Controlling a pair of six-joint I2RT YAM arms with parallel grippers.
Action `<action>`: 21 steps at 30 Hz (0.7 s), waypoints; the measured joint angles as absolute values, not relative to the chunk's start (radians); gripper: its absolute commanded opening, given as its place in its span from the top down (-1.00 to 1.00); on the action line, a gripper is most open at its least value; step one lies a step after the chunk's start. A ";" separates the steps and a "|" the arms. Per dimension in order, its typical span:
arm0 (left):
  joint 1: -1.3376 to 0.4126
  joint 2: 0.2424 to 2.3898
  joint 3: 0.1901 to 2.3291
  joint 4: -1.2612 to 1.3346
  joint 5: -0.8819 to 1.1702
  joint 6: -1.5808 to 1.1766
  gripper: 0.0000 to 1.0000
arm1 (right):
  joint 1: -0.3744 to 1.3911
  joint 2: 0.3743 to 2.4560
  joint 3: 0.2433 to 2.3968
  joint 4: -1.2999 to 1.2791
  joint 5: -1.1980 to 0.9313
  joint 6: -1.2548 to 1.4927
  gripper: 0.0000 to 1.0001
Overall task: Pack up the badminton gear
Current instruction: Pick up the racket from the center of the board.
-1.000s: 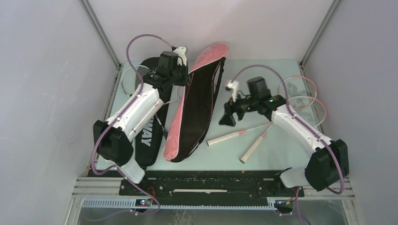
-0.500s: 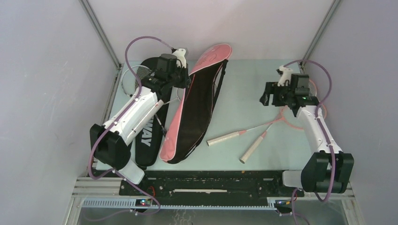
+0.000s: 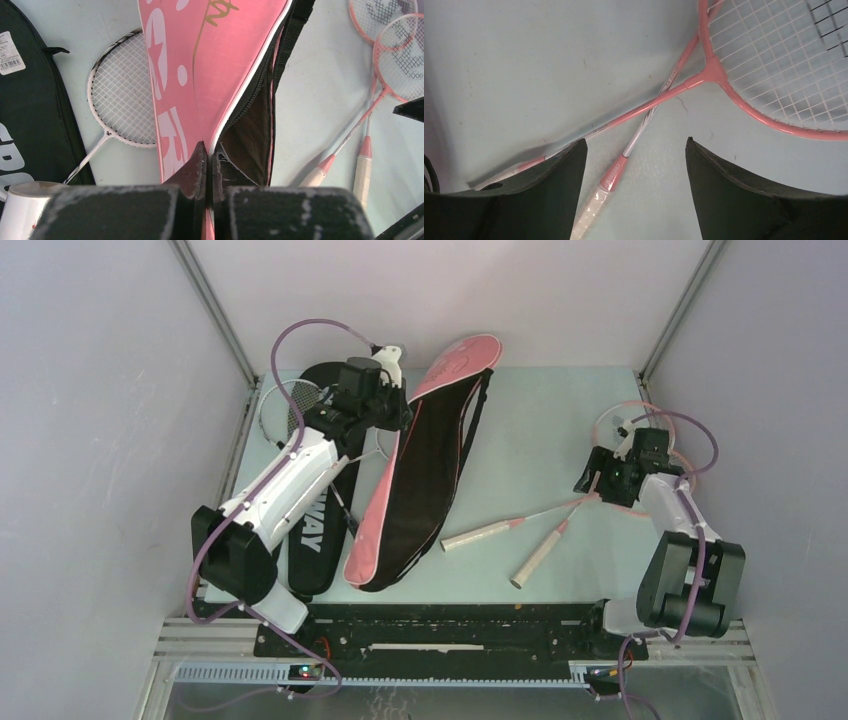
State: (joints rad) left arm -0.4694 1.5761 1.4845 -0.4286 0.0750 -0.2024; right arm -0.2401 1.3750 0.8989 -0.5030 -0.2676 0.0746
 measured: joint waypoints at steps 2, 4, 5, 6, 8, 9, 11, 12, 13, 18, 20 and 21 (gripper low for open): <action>-0.471 1.576 1.485 -0.429 0.075 -0.202 0.99 | -0.244 1.412 0.899 -0.497 -0.267 0.080 -0.58; -0.472 1.576 1.485 -0.429 0.075 -0.202 0.99 | -0.251 1.456 0.900 -0.493 -0.269 0.085 -0.55; -0.472 1.576 1.485 -0.429 0.075 -0.202 0.99 | -0.258 1.481 0.902 -0.493 -0.272 0.089 -0.53; -0.473 1.576 1.485 -0.429 0.075 -0.202 0.99 | -0.268 1.509 0.905 -0.493 -0.274 0.092 -0.52; -0.473 1.576 1.485 -0.429 0.075 -0.202 0.99 | -0.290 1.560 0.912 -0.494 -0.279 0.099 -0.48; -0.473 1.576 1.485 -0.428 0.075 -0.202 0.99 | -0.302 1.583 0.916 -0.494 -0.282 0.102 -0.47; -0.474 1.576 1.485 -0.429 0.075 -0.202 0.99 | -0.321 1.622 0.929 -0.494 -0.293 0.112 -0.46; -0.474 1.576 1.485 -0.428 0.075 -0.202 0.99 | -0.326 1.634 0.935 -0.492 -0.297 0.117 -0.45; -0.475 1.576 1.485 -0.429 0.075 -0.202 0.99 | -0.329 1.645 0.941 -0.489 -0.300 0.122 -0.44; -0.478 1.576 1.485 -0.429 0.075 -0.202 0.99 | -0.339 1.697 0.982 -0.477 -0.334 0.153 -0.34; -0.480 1.576 1.485 -0.429 0.075 -0.202 0.99 | -0.341 1.720 1.003 -0.471 -0.350 0.167 -0.29; -0.481 1.575 1.485 -0.429 0.075 -0.201 0.99 | -0.341 1.729 1.012 -0.468 -0.357 0.172 -0.26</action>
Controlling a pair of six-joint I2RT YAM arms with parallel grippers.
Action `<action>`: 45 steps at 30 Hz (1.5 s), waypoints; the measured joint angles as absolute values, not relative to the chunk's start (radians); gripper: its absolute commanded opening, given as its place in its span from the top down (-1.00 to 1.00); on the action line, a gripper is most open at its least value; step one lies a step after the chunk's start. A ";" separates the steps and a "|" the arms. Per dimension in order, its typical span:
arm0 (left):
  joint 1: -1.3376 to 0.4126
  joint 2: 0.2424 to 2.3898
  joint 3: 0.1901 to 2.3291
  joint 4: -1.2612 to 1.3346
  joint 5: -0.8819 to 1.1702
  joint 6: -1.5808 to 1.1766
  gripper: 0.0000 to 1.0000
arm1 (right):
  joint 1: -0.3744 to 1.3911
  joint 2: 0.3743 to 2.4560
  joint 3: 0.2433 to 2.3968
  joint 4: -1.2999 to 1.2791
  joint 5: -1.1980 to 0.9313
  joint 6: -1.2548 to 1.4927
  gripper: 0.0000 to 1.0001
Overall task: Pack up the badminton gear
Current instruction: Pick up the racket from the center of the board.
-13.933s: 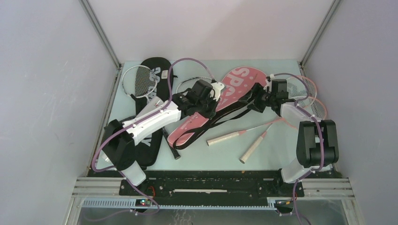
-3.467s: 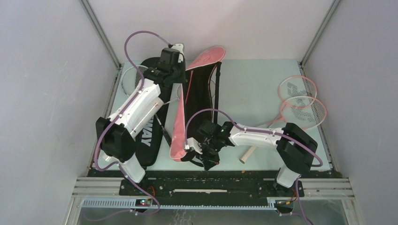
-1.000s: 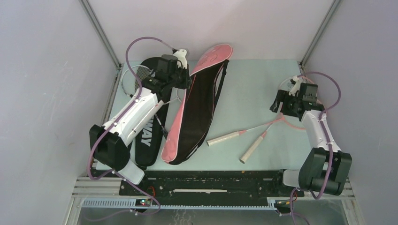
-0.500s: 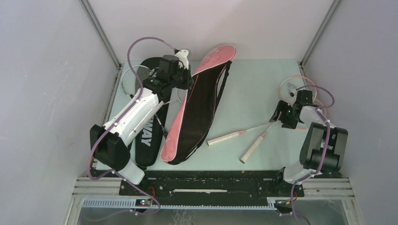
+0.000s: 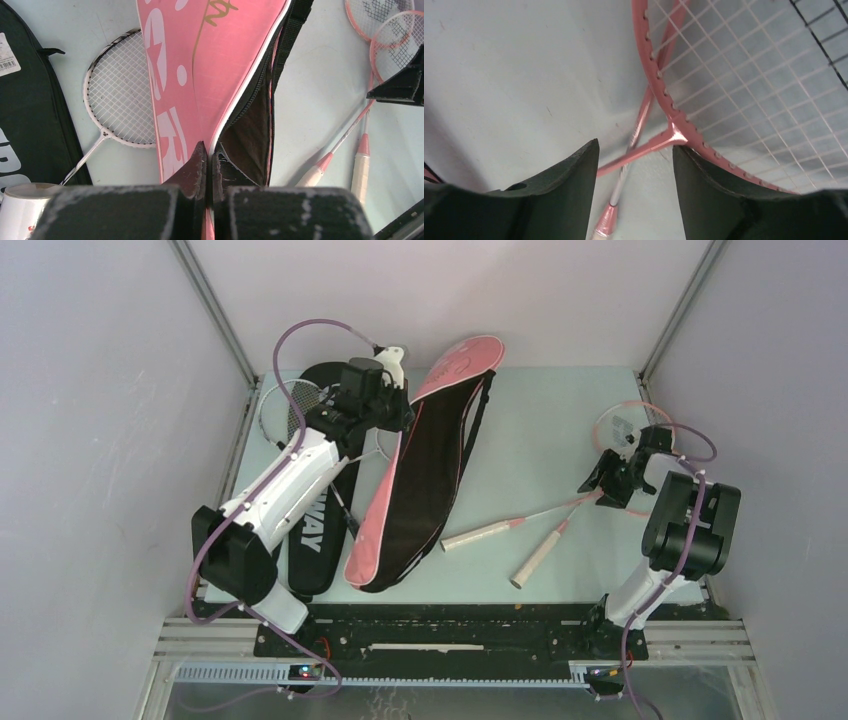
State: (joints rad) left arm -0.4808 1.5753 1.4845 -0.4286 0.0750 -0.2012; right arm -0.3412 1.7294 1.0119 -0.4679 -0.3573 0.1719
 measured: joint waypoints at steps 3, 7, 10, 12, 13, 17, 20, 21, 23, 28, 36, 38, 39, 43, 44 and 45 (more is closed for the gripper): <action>-0.483 1.573 1.485 -0.429 0.075 -0.201 0.99 | -0.348 1.759 1.036 -0.456 -0.381 0.193 -0.14; -0.484 1.565 1.485 -0.429 0.075 -0.201 0.99 | -0.358 1.791 1.056 -0.437 -0.406 0.223 0.09; -0.484 1.557 1.485 -0.429 0.075 -0.201 0.99 | -0.367 1.806 1.060 -0.422 -0.416 0.239 0.33; -0.484 1.552 1.485 -0.428 0.075 -0.201 0.99 | -0.373 1.816 1.061 -0.418 -0.425 0.252 0.46; -0.484 1.551 1.485 -0.428 0.075 -0.201 0.99 | -0.374 1.819 1.063 -0.416 -0.428 0.256 0.52; -0.486 1.548 1.485 -0.428 0.075 -0.201 1.00 | -0.379 1.830 1.073 -0.415 -0.440 0.285 0.71; -0.488 1.548 1.485 -0.428 0.075 -0.200 0.99 | -0.381 1.834 1.076 -0.414 -0.446 0.299 0.82; -0.488 1.548 1.485 -0.428 0.075 -0.200 0.99 | -0.382 1.834 1.076 -0.414 -0.447 0.299 0.86; -0.488 1.548 1.485 -0.428 0.075 -0.200 1.00 | -0.384 1.834 1.076 -0.414 -0.448 0.302 0.93; -0.489 1.548 1.485 -0.428 0.075 -0.200 0.99 | -0.386 1.833 1.082 -0.422 -0.450 0.302 1.00; -0.493 1.547 1.485 -0.428 0.075 -0.198 0.99 | -0.385 1.819 1.085 -0.435 -0.439 0.301 1.00; -0.494 1.544 1.485 -0.428 0.075 -0.198 0.99 | -0.384 1.810 1.088 -0.442 -0.435 0.301 1.00; -0.495 1.543 1.485 -0.428 0.075 -0.197 1.00 | -0.381 1.804 1.090 -0.445 -0.432 0.301 1.00; -0.495 1.536 1.485 -0.428 0.075 -0.192 1.00 | -0.368 1.779 1.099 -0.451 -0.420 0.298 1.00; -0.495 1.535 1.485 -0.428 0.075 -0.191 0.99 | -0.363 1.772 1.103 -0.453 -0.419 0.297 1.00; -0.495 1.535 1.485 -0.428 0.075 -0.191 0.99 | -0.360 1.767 1.105 -0.453 -0.419 0.297 1.00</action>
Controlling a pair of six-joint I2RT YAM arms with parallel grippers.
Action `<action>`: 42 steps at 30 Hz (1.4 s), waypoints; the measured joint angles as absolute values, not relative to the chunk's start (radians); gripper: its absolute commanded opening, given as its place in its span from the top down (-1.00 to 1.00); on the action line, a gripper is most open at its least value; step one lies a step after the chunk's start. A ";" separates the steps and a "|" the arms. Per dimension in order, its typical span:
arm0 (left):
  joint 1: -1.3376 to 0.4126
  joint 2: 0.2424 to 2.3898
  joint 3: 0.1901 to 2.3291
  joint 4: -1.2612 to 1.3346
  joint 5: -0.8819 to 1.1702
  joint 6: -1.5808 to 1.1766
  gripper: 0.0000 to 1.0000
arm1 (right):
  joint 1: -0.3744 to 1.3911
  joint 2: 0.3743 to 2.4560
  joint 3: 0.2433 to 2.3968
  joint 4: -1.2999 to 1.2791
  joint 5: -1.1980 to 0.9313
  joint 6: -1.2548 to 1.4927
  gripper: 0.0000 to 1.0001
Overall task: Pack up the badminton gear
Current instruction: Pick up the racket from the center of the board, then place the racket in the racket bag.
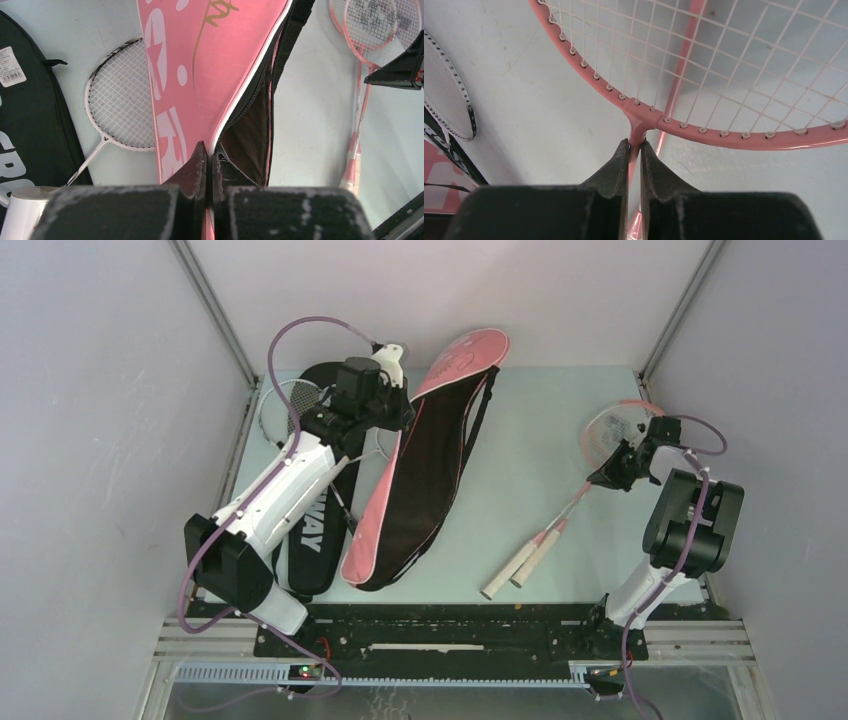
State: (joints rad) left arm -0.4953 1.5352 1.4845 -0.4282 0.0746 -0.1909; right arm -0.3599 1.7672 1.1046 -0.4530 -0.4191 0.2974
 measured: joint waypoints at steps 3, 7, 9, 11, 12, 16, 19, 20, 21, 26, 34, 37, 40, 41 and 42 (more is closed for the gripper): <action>-0.495 1.535 1.485 -0.428 0.074 -0.191 0.99 | -0.346 1.751 1.114 -0.455 -0.421 0.297 1.00; -0.495 1.535 1.485 -0.428 0.064 -0.190 0.99 | -0.321 1.734 1.132 -0.456 -0.435 0.298 1.00; -0.495 1.535 1.485 -0.428 0.044 -0.190 0.99 | -0.305 1.726 1.140 -0.455 -0.451 0.299 1.00; -0.496 1.535 1.485 -0.428 0.004 -0.191 1.00 | -0.289 1.720 1.147 -0.452 -0.470 0.300 1.00; -0.496 1.535 1.485 -0.428 -0.015 -0.191 1.00 | -0.278 1.718 1.152 -0.452 -0.483 0.301 1.00; -0.497 1.535 1.485 -0.428 -0.081 -0.190 1.00 | -0.249 1.718 1.171 -0.451 -0.543 0.303 1.00; -0.497 1.536 1.485 -0.427 -0.123 -0.183 0.99 | -0.231 1.718 1.182 -0.453 -0.589 0.304 1.00; -0.497 1.538 1.487 -0.427 -0.133 -0.183 0.99 | -0.223 1.718 1.187 -0.453 -0.601 0.305 1.00; -0.497 1.540 1.487 -0.424 -0.142 -0.183 0.99 | -0.213 1.718 1.191 -0.453 -0.614 0.305 1.00; -0.497 1.573 1.498 -0.410 -0.178 -0.183 0.99 | -0.160 1.718 1.208 -0.465 -0.662 0.302 1.00; -0.497 1.623 1.512 -0.383 -0.205 -0.193 0.99 | -0.010 1.719 1.221 -0.478 -0.719 0.299 1.00; -0.497 1.639 1.527 -0.376 -0.212 -0.203 0.99 | 0.048 1.719 1.226 -0.460 -0.720 0.300 1.00; -0.497 1.649 1.534 -0.370 -0.223 -0.210 0.99 | 0.093 1.719 1.244 -0.431 -0.719 0.300 1.00; -0.497 1.652 1.535 -0.367 -0.226 -0.211 0.99 | 0.105 1.719 1.249 -0.424 -0.718 0.299 1.00; -0.497 1.655 1.535 -0.365 -0.229 -0.211 0.99 | 0.121 1.719 1.252 -0.414 -0.715 0.299 1.00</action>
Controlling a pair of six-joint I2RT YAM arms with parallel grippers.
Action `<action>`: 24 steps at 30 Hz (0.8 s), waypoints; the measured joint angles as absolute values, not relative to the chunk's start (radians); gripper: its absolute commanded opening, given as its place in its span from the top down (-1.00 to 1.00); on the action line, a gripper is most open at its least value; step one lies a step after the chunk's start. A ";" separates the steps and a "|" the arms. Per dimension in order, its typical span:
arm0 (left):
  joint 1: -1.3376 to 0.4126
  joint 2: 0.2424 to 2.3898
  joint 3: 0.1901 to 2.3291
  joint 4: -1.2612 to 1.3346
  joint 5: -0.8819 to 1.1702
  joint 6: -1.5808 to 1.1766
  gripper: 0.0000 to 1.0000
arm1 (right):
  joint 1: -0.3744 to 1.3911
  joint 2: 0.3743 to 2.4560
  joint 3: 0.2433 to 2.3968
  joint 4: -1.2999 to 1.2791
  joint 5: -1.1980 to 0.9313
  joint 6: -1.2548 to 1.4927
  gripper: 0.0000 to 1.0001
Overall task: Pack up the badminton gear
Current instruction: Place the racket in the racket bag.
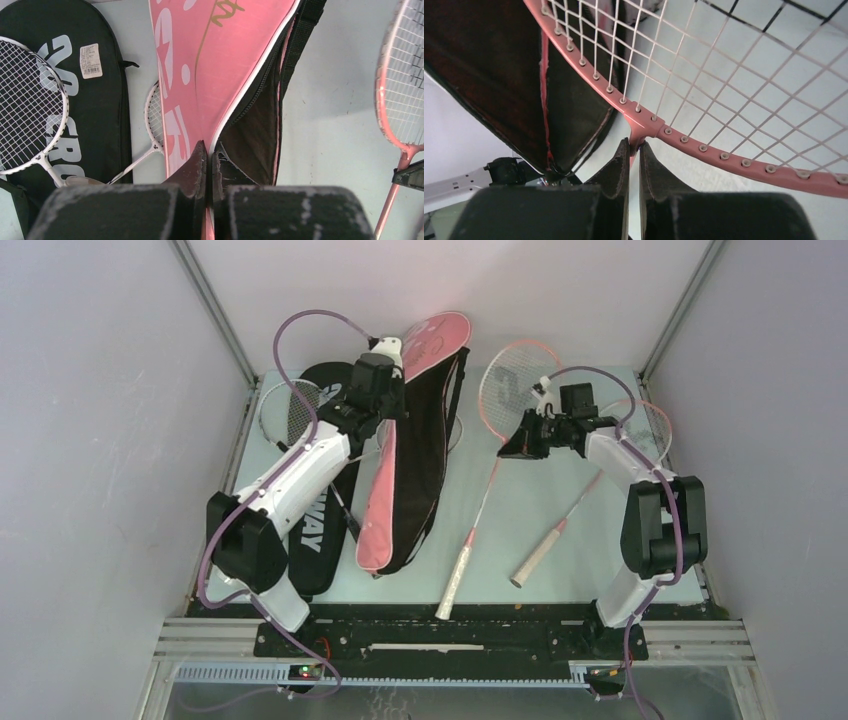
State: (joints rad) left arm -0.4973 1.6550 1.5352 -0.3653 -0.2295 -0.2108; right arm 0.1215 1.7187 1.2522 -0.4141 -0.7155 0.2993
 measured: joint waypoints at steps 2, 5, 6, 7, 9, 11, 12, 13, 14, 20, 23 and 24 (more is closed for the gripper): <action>-0.498 1.662 1.535 -0.360 -0.233 -0.210 0.99 | 0.149 1.719 1.256 -0.391 -0.712 0.299 1.00; -0.504 1.672 1.535 -0.355 -0.233 -0.210 0.99 | 0.180 1.719 1.264 -0.356 -0.713 0.301 1.00; -0.507 1.674 1.535 -0.353 -0.233 -0.209 0.99 | 0.185 1.719 1.265 -0.349 -0.714 0.302 1.00; -0.511 1.676 1.535 -0.353 -0.233 -0.209 0.99 | 0.189 1.719 1.266 -0.342 -0.717 0.304 1.00; -0.517 1.676 1.535 -0.353 -0.233 -0.208 0.99 | 0.189 1.719 1.271 -0.339 -0.721 0.307 1.00; -0.521 1.676 1.535 -0.352 -0.234 -0.205 0.99 | 0.182 1.719 1.279 -0.350 -0.736 0.319 1.00; -0.522 1.676 1.535 -0.351 -0.234 -0.202 0.99 | 0.177 1.719 1.285 -0.360 -0.749 0.327 1.00; -0.523 1.676 1.535 -0.351 -0.236 -0.201 0.99 | 0.170 1.719 1.291 -0.372 -0.766 0.335 1.00; -0.524 1.676 1.535 -0.351 -0.238 -0.200 0.99 | 0.165 1.719 1.298 -0.385 -0.778 0.339 1.00; -0.529 1.676 1.535 -0.343 -0.258 -0.183 1.00 | 0.145 1.719 1.339 -0.467 -0.833 0.346 1.00; -0.530 1.676 1.535 -0.339 -0.260 -0.179 0.99 | 0.132 1.719 1.351 -0.495 -0.852 0.346 1.00; -0.530 1.676 1.535 -0.338 -0.260 -0.178 0.99 | 0.127 1.719 1.354 -0.502 -0.857 0.347 1.00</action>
